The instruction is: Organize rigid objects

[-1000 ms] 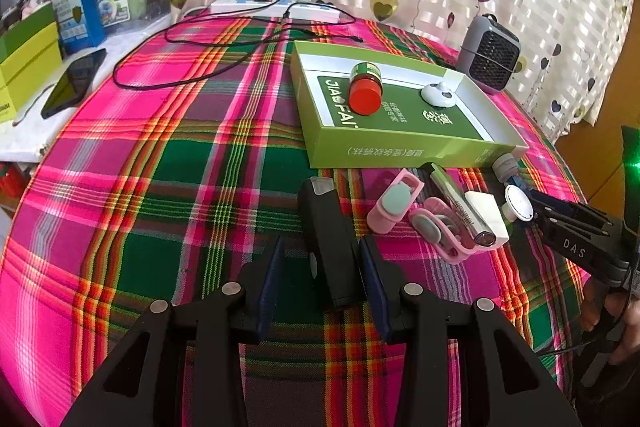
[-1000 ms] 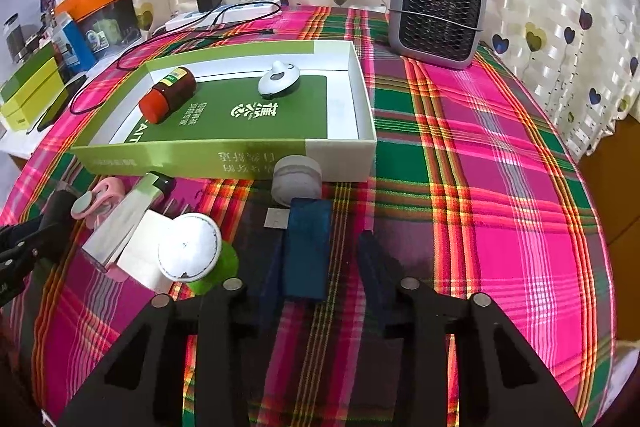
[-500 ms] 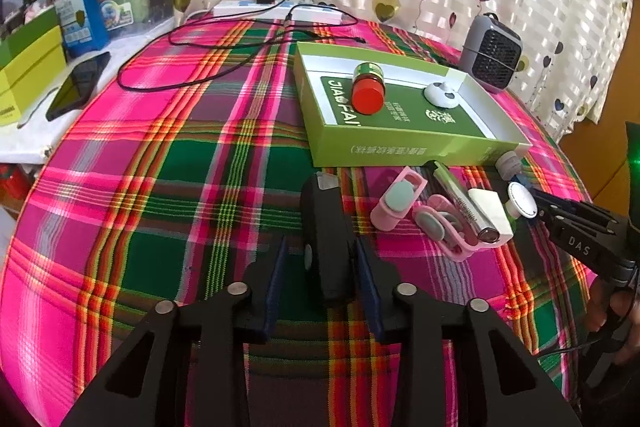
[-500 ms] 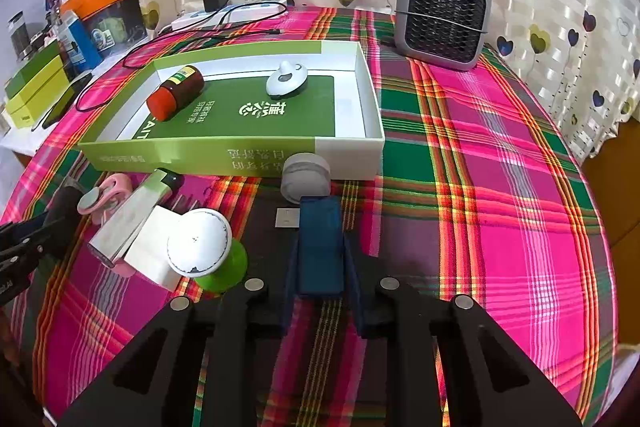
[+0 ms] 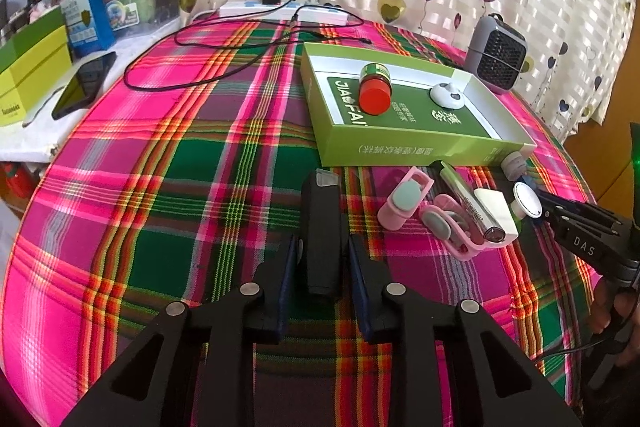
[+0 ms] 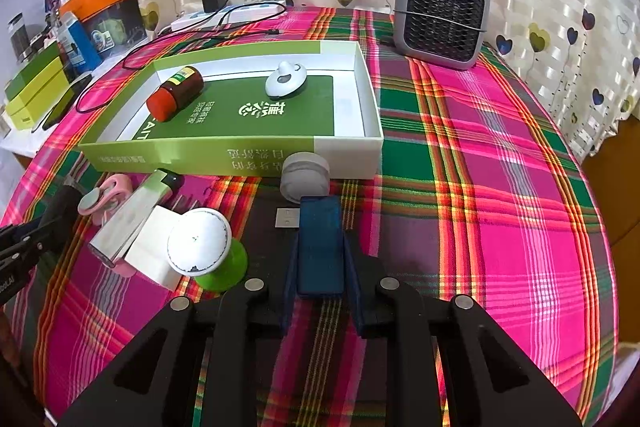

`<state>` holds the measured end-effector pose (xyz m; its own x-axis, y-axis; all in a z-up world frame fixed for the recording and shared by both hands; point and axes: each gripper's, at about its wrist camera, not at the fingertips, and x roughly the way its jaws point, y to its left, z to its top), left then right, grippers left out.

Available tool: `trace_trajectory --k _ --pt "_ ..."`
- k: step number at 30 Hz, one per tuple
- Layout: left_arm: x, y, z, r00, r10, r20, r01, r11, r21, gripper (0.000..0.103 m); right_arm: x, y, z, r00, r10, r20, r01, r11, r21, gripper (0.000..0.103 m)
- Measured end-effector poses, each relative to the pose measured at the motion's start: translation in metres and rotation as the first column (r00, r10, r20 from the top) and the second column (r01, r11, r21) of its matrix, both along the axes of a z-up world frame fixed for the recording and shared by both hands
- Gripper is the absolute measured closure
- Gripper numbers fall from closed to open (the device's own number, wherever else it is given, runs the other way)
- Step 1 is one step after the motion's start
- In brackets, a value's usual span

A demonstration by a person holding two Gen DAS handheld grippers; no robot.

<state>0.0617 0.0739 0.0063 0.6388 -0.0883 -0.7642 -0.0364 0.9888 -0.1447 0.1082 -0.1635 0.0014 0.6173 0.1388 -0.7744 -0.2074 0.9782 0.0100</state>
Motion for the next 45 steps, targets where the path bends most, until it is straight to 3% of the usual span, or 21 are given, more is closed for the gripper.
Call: trace_trajectory --k 17,45 --pt "-0.002 -0.004 0.001 1.000 -0.009 -0.012 0.009 1.000 0.006 0.080 -0.004 -0.004 0.002 1.000 0.005 0.004 -0.005 1.000 0.025 0.080" --pt "-0.004 -0.023 0.037 0.995 -0.081 0.058 0.080 0.996 0.028 0.080 -0.011 -0.010 0.033 0.999 0.013 0.052 -0.017 0.997 0.081 0.080"
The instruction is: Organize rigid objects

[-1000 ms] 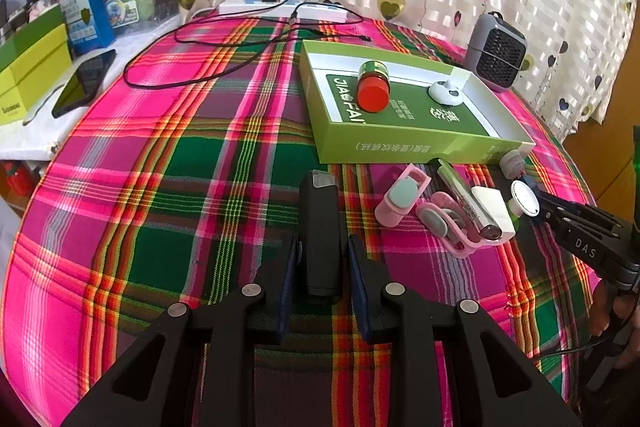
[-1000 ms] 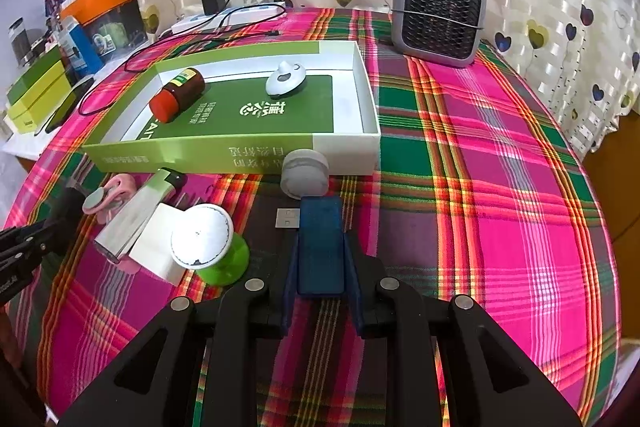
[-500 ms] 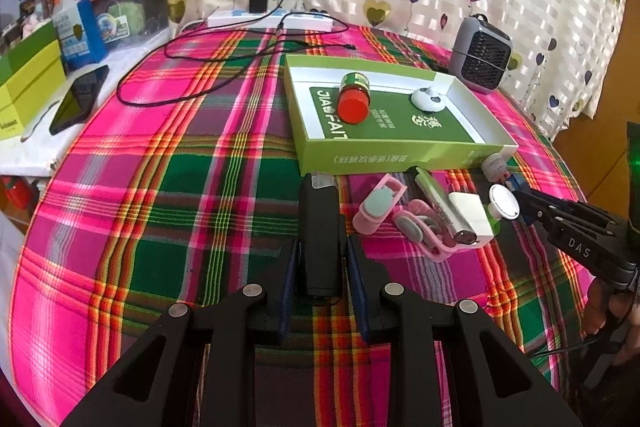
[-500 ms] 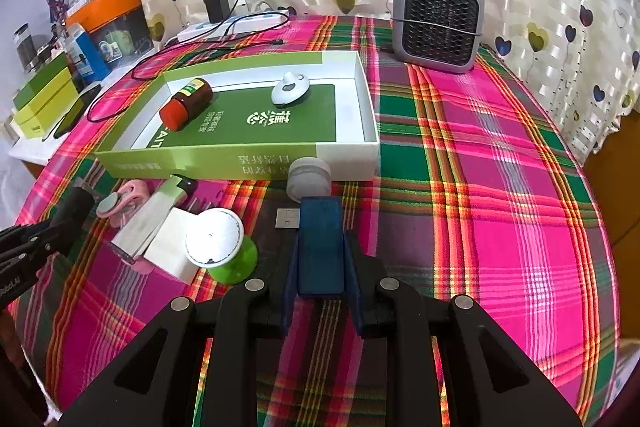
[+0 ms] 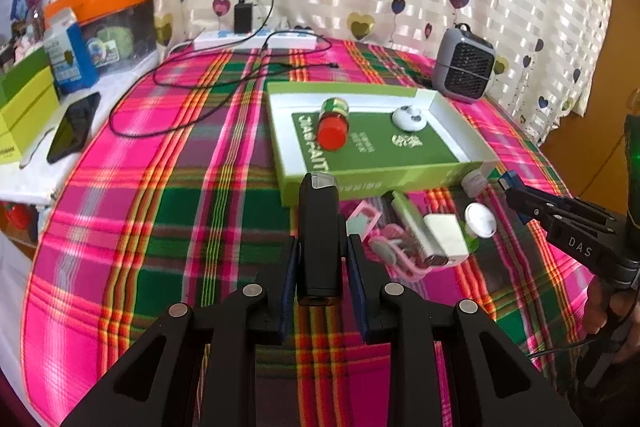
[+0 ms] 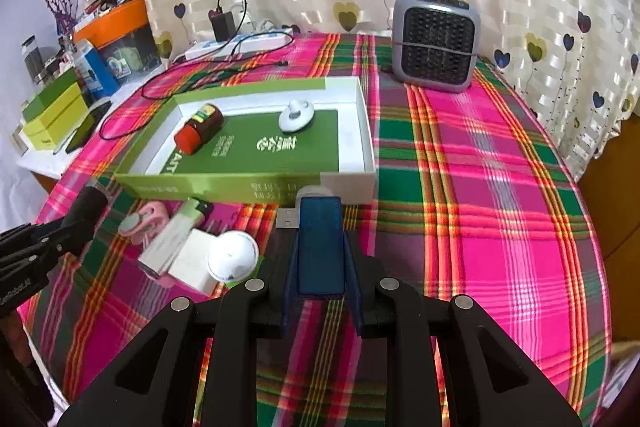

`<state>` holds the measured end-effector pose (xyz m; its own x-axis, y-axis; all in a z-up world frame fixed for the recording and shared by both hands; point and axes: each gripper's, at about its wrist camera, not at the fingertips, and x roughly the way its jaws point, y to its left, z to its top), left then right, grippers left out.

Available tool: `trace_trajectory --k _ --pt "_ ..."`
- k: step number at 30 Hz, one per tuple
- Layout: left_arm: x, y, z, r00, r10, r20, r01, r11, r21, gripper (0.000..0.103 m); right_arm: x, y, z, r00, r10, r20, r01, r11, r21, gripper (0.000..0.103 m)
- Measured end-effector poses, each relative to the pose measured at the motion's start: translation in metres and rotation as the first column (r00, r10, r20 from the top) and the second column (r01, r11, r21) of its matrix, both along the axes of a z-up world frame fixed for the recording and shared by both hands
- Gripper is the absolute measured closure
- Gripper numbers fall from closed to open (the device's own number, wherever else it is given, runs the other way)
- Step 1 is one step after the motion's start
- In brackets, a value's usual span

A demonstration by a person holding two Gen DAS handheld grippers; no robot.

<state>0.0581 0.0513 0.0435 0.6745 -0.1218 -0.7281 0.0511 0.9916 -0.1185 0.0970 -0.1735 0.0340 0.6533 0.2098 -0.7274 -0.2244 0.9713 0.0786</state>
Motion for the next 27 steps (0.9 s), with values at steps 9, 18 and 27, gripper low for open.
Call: trace_trajectory --k 9,18,27 --pt "0.024 -0.011 0.011 0.998 -0.056 0.007 0.056 0.998 -0.019 0.080 0.015 0.000 0.013 1.000 0.005 0.020 -0.005 1.000 -0.010 0.080" --pt "0.057 -0.026 0.017 0.993 -0.120 0.002 0.120 0.992 -0.023 0.080 0.043 0.002 0.019 1.000 0.013 0.009 -0.013 1.000 0.002 0.080" --pt "0.095 -0.038 0.011 0.988 -0.150 -0.021 0.149 0.988 -0.029 0.080 0.078 0.009 0.016 1.000 0.004 -0.017 -0.005 0.999 -0.032 0.080"
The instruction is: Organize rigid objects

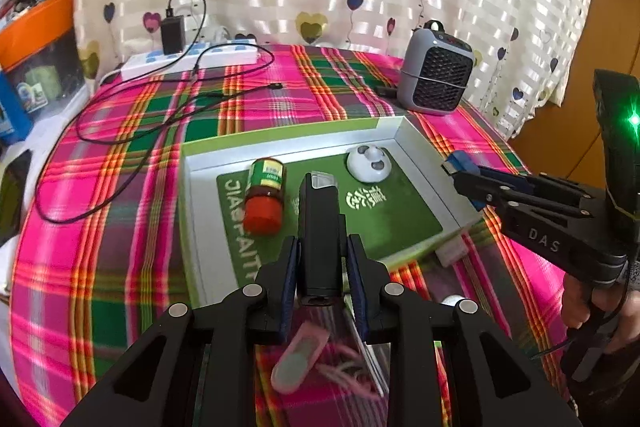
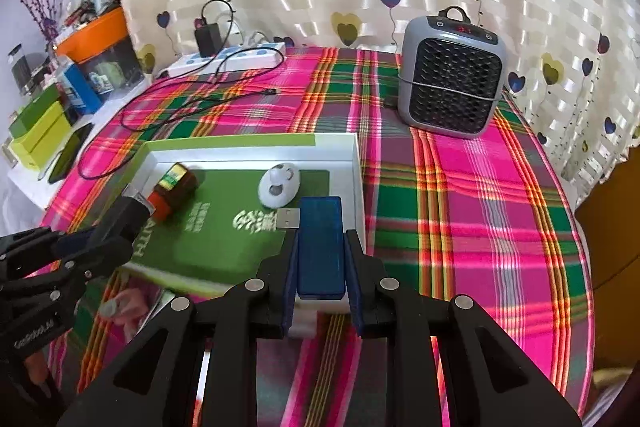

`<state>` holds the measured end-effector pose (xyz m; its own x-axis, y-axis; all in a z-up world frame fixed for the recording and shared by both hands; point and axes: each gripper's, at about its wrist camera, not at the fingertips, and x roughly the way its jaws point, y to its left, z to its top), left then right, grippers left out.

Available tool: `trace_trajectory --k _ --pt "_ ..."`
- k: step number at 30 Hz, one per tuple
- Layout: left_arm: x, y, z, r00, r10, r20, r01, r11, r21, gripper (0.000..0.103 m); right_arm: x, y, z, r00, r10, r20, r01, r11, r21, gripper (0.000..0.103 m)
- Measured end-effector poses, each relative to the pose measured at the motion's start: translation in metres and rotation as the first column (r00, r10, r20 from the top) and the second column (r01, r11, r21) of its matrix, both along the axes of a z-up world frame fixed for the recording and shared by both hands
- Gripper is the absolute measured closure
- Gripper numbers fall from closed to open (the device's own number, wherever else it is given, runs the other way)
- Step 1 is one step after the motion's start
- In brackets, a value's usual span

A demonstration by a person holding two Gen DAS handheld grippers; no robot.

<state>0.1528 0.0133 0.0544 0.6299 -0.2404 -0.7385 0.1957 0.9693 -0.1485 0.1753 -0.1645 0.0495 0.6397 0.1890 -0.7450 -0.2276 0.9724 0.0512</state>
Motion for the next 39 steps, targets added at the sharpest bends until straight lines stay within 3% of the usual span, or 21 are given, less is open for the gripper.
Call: trace_trajectory --k 6,16,39 --pt "0.024 -0.006 -0.007 0.999 -0.028 -0.017 0.027 0.999 -0.029 0.080 0.022 0.004 -0.003 1.000 -0.004 -0.012 0.004 1.000 0.002 0.080" --pt "0.048 -0.006 -0.016 0.999 -0.019 -0.044 0.019 1.000 -0.013 0.080 0.056 0.013 -0.018 0.998 -0.005 -0.056 0.005 1.000 -0.002 0.080" --pt "0.071 -0.011 -0.037 0.995 0.003 -0.097 -0.001 1.000 0.017 0.080 0.082 0.013 -0.033 0.995 0.019 -0.099 -0.016 0.999 0.035 0.080"
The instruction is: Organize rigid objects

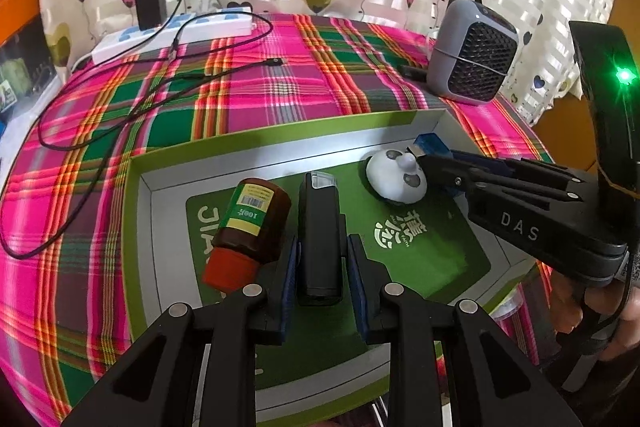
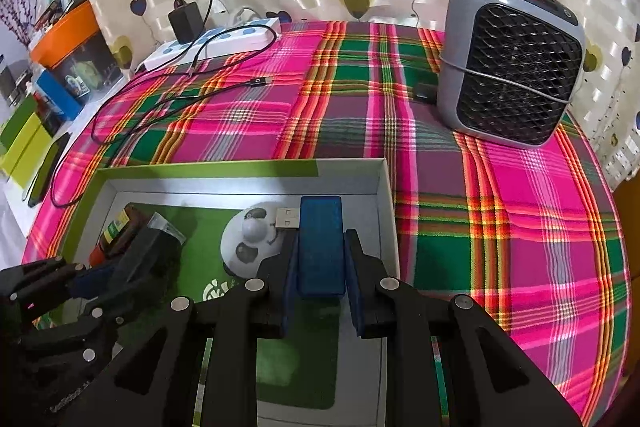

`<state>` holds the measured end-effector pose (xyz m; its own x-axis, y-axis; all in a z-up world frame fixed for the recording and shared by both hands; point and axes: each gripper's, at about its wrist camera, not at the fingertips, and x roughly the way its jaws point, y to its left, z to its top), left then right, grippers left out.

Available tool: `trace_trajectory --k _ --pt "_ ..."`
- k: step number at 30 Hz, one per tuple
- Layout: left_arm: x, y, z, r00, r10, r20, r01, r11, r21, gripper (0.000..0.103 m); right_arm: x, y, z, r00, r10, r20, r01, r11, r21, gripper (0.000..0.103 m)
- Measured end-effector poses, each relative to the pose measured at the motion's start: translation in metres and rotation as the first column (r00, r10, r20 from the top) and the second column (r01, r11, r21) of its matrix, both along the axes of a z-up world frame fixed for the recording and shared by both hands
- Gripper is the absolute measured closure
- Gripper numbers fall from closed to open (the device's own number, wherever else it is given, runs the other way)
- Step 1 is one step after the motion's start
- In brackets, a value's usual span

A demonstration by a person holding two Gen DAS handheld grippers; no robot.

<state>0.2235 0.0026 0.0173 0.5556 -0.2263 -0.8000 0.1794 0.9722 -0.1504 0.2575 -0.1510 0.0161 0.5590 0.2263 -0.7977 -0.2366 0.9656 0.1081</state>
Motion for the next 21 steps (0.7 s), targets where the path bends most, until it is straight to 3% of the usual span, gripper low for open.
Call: trace_trajectory --k 21 --pt "0.0040 0.0000 -0.0034 1.000 0.001 -0.016 -0.001 1.000 0.006 0.080 0.0028 0.0030 -0.0022 1.000 -0.003 -0.004 0.003 1.000 0.008 0.080"
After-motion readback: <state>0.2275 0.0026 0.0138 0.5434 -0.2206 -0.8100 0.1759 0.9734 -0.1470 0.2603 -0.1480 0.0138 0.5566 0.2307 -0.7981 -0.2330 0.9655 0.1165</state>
